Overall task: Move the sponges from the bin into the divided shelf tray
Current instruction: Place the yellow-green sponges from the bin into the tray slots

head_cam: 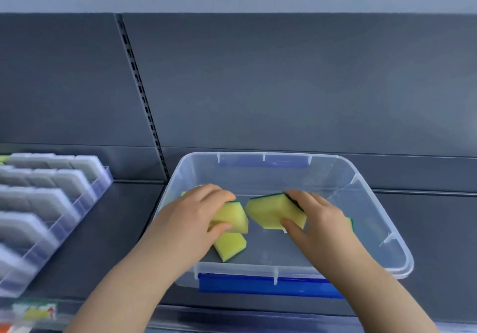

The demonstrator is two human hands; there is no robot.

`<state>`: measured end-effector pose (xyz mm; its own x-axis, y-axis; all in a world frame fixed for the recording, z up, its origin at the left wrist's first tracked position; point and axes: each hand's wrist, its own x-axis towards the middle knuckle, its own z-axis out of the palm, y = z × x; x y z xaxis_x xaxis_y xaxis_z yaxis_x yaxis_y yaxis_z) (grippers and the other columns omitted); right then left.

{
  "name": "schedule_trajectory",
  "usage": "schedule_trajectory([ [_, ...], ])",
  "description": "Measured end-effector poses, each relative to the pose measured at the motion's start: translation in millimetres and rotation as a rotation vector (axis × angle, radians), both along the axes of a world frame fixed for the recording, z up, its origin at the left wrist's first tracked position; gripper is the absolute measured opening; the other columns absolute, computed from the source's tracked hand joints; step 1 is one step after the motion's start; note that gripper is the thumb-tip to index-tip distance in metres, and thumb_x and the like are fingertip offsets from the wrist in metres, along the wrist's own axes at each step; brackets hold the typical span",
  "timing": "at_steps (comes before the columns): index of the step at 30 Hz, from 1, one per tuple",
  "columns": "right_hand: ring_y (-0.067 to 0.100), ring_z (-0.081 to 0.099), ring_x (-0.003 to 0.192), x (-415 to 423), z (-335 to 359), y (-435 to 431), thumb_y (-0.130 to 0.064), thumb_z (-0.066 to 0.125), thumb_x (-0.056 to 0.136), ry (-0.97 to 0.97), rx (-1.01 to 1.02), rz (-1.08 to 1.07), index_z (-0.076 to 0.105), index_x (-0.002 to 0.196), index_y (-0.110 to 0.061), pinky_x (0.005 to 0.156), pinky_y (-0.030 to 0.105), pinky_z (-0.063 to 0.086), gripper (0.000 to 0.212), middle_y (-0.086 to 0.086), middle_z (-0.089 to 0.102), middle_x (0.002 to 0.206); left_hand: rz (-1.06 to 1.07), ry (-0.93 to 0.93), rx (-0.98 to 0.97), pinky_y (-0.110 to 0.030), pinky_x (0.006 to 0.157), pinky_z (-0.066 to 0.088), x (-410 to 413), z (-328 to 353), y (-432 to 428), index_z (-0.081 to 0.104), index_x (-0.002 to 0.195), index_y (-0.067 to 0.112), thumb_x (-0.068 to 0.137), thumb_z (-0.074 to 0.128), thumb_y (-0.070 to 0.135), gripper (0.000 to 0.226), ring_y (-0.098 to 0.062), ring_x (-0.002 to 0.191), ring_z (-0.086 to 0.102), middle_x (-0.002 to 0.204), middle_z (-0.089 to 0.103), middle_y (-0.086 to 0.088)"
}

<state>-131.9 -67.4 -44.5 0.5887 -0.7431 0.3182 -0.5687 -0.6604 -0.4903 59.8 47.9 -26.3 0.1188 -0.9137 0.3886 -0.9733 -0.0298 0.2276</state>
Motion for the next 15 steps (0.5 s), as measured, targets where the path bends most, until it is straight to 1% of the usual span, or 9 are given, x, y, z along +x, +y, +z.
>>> schedule_trajectory([
  [1,0.019,0.054,0.099,-1,-2,1,-0.020,0.066,0.082,-0.024,-0.026,-0.002,0.055,0.124,-0.021,0.077,0.018,0.033,0.043,-0.003,0.059,0.112,0.006,0.009,-0.020,-0.010,0.054,0.037,-2,0,4,0.056,0.104,0.032,0.068,0.082,0.028,0.045,-0.006,0.084,0.044,0.106,0.057,0.018],
  [2,0.022,0.056,0.097,-2,-4,1,-0.017,0.069,0.080,-0.055,-0.046,-0.002,0.058,0.121,-0.017,0.078,0.020,0.035,0.042,-0.001,0.061,0.109,0.021,0.019,-0.054,-0.017,0.056,0.044,-4,0,8,0.053,0.104,0.032,0.072,0.077,0.030,0.040,-0.005,0.085,0.047,0.108,0.054,0.018],
  [3,0.023,0.058,0.093,-3,-6,2,-0.015,0.071,0.079,-0.101,-0.067,0.003,0.060,0.117,-0.015,0.078,0.020,0.037,0.039,0.000,0.062,0.104,0.043,0.027,-0.092,-0.024,0.061,0.049,-6,0,13,0.052,0.105,0.032,0.076,0.068,0.033,0.034,-0.004,0.089,0.050,0.110,0.053,0.017],
  [4,0.022,0.058,0.088,-2,-7,3,-0.016,0.070,0.078,-0.155,-0.085,0.011,0.061,0.114,-0.013,0.078,0.018,0.038,0.036,0.001,0.062,0.100,0.077,0.035,-0.132,-0.025,0.067,0.049,-10,2,19,0.051,0.106,0.031,0.078,0.060,0.035,0.030,-0.006,0.094,0.053,0.111,0.054,0.016],
  [6,0.014,0.054,0.085,1,-9,6,-0.019,0.065,0.077,-0.249,-0.100,0.036,0.062,0.110,-0.011,0.079,0.008,0.035,0.035,-0.001,0.060,0.095,0.129,0.043,-0.161,-0.021,0.075,0.044,-14,3,31,0.052,0.107,0.030,0.078,0.052,0.036,0.030,-0.007,0.098,0.053,0.109,0.056,0.013],
  [8,0.009,0.049,0.086,10,-10,12,-0.020,0.062,0.077,-0.295,-0.110,0.077,0.062,0.111,-0.010,0.082,0.000,0.030,0.035,-0.005,0.055,0.094,0.173,0.032,-0.176,-0.021,0.076,0.042,-14,3,43,0.052,0.108,0.028,0.078,0.055,0.032,0.030,-0.008,0.098,0.053,0.108,0.056,0.011],
  [11,0.010,0.051,0.087,27,-11,28,-0.020,0.062,0.078,-0.317,-0.101,0.144,0.061,0.115,-0.012,0.083,0.005,0.033,0.038,-0.005,0.054,0.097,0.244,-0.019,-0.224,-0.025,0.076,0.046,-8,3,67,0.057,0.107,0.023,0.077,0.071,0.016,0.034,-0.011,0.099,0.055,0.111,0.057,0.008],
  [12,0.010,0.052,0.088,34,-10,37,-0.019,0.063,0.078,-0.337,-0.104,0.162,0.060,0.117,-0.012,0.083,0.006,0.034,0.040,-0.004,0.054,0.099,0.262,-0.041,-0.247,-0.025,0.079,0.046,-5,4,78,0.059,0.107,0.020,0.077,0.073,0.012,0.034,-0.013,0.100,0.056,0.111,0.058,0.005],
  [15,0.001,0.047,0.091,57,-4,70,-0.016,0.065,0.076,-0.421,-0.136,0.206,0.058,0.120,-0.008,0.087,0.002,0.033,0.045,-0.005,0.051,0.101,0.318,-0.106,-0.328,-0.021,0.089,0.041,9,10,117,0.067,0.104,0.009,0.077,0.071,0.006,0.027,-0.018,0.097,0.055,0.106,0.059,-0.003],
])
